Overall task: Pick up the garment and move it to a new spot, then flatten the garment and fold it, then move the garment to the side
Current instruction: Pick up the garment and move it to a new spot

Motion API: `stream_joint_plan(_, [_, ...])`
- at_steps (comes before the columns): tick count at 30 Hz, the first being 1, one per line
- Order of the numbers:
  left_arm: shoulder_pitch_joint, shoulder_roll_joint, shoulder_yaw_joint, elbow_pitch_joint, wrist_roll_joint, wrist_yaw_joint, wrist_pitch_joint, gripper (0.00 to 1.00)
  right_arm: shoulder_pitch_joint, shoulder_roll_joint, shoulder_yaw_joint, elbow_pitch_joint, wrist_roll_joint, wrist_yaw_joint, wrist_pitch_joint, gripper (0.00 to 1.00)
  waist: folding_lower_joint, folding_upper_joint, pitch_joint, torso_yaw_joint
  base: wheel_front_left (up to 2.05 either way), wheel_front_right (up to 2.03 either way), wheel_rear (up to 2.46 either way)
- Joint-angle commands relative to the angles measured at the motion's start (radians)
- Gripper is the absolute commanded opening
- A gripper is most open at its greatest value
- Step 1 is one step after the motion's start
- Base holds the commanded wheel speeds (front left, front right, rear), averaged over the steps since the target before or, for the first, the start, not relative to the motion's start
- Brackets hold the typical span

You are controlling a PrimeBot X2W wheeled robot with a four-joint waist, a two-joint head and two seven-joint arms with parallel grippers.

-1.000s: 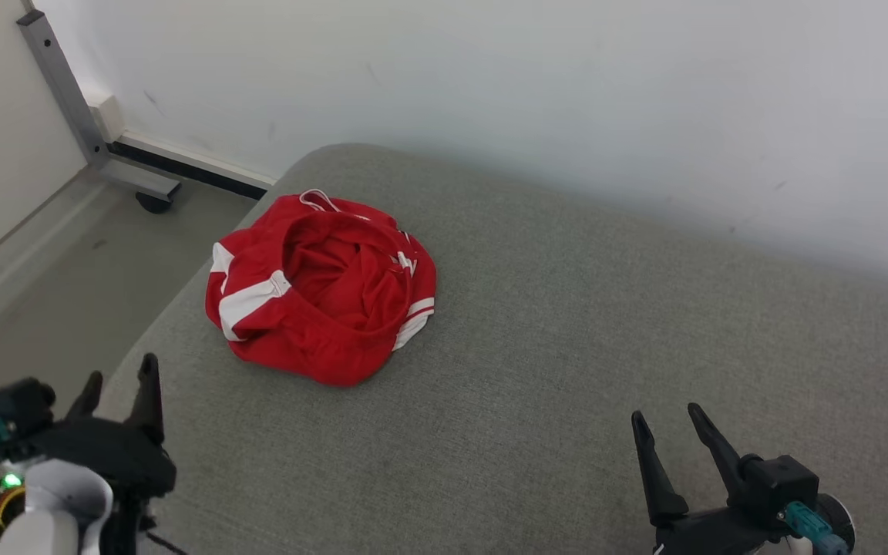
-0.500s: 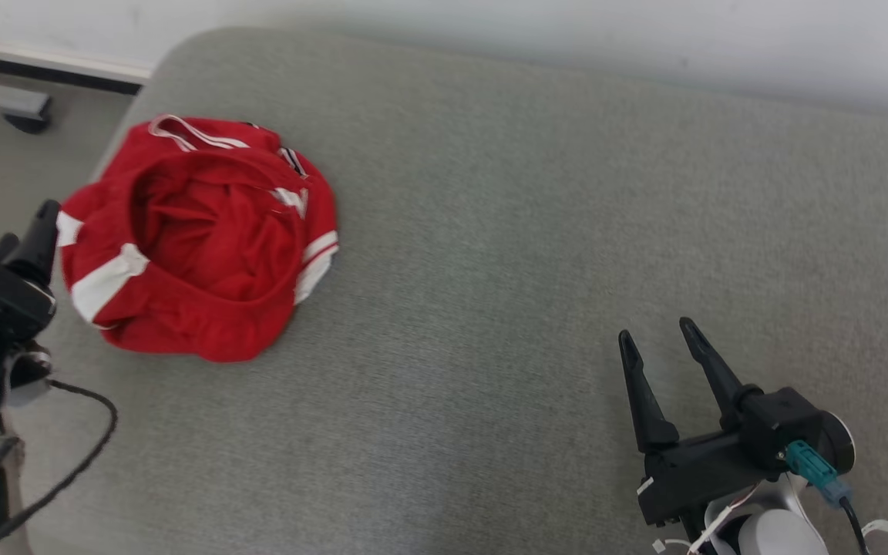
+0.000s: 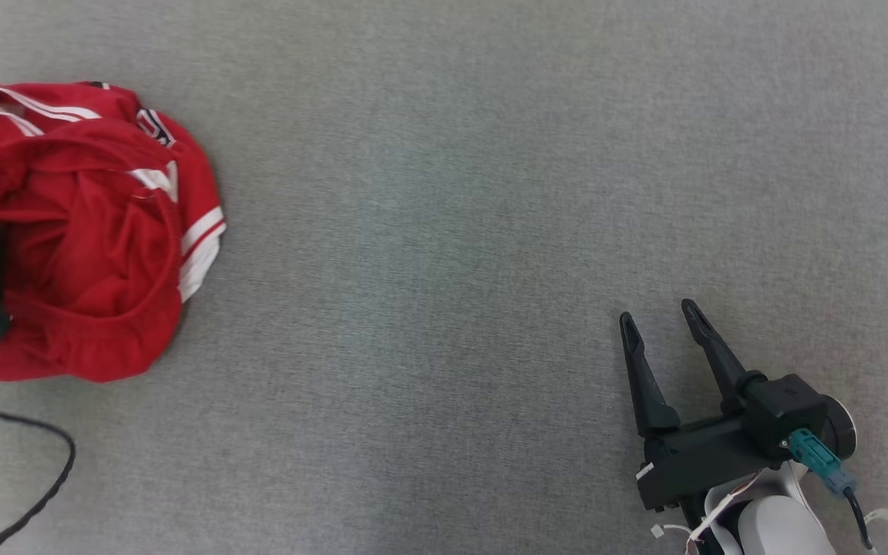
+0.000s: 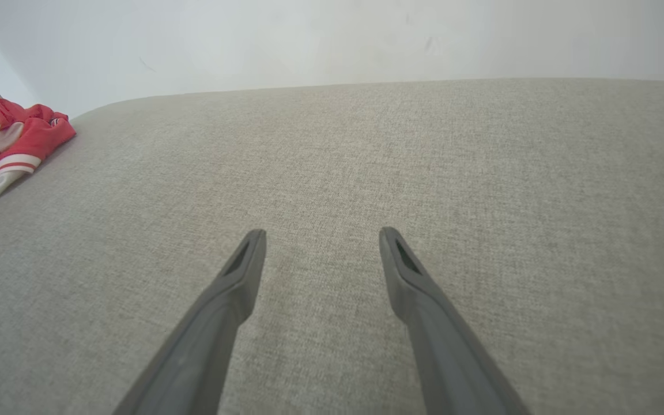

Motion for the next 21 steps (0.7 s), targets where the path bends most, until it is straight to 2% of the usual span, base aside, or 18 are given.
stream_joint_plan(1, [0.014,0.013,-0.005,-0.003,0.020,0.009,-0.004,1.00,-0.009,-0.001,0.002,0.001,0.005,-0.002,-0.006,1.00,-0.0002,-0.0002,0.019,-0.020,0.00,0.00,0.00])
stream_joint_plan(5, [0.050,0.036,-0.020,0.001,0.069,0.048,-0.003,1.00,-0.016,-0.001,0.007,0.004,0.008,-0.002,-0.007,1.00,-0.0002,-0.0002,0.025,-0.028,0.00,0.00,0.00])
stream_joint_plan(10, [0.072,0.022,-0.025,0.008,0.070,0.063,-0.001,1.00,-0.022,-0.001,0.011,0.013,0.021,-0.002,-0.010,1.00,-0.0002,-0.0002,0.028,-0.034,0.00,0.00,0.00])
stream_joint_plan(11, [0.072,0.018,-0.025,0.008,0.065,0.062,-0.002,0.37,-0.023,-0.001,0.011,0.016,0.024,-0.002,-0.011,1.00,-0.0002,-0.0002,0.026,-0.035,0.00,0.00,0.00])
stream_joint_plan(12, [0.072,0.017,-0.025,0.006,0.062,0.060,-0.007,0.04,-0.024,-0.001,0.012,0.020,0.025,-0.002,-0.011,1.00,-0.0002,-0.0002,0.024,-0.035,0.00,0.00,0.00])
stream_joint_plan(13, [0.073,0.016,-0.027,0.005,0.062,0.057,-0.007,0.00,-0.025,-0.001,0.012,0.023,0.026,-0.002,-0.013,1.00,-0.0002,-0.0002,0.020,-0.035,0.00,0.00,0.00])
stream_joint_plan(21, [0.047,0.041,-0.025,-0.047,0.070,0.026,-0.084,0.00,-0.017,-0.001,0.018,0.058,0.055,-0.002,-0.035,1.00,-0.0002,-0.0002,-0.052,-0.026,0.00,0.00,0.00])
